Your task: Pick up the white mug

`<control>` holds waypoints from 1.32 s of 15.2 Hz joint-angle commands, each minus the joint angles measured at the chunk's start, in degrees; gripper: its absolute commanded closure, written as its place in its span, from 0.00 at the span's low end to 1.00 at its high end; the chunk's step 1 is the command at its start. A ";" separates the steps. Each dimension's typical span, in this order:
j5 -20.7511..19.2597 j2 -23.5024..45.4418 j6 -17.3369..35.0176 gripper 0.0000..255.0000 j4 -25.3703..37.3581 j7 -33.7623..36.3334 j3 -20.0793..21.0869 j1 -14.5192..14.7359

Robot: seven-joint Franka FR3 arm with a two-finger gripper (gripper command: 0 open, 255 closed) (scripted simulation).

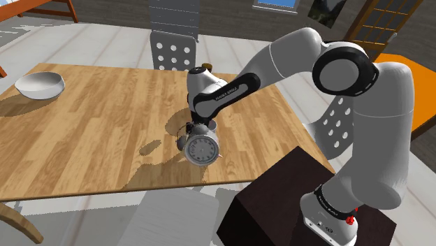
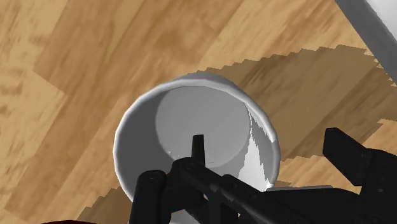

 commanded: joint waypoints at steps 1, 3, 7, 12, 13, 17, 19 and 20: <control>-0.02 0.17 -0.46 1.00 -0.03 -0.06 -0.05 0.00; -0.03 0.16 -0.39 1.00 -0.10 -0.11 -0.07 -0.05; -0.03 0.16 -0.38 1.00 -0.11 -0.10 -0.06 -0.04; 0.21 -0.90 -1.29 1.00 -0.25 -0.19 0.13 -0.11; 0.35 -1.45 -1.81 1.00 -0.26 -0.29 0.23 -0.17; 0.90 -3.54 -3.98 1.00 -0.16 -0.68 0.59 -0.42; 1.17 -4.55 -5.09 1.00 -0.03 -0.88 0.75 -0.53; 1.31 -5.04 -5.65 1.00 0.05 -0.97 0.83 -0.58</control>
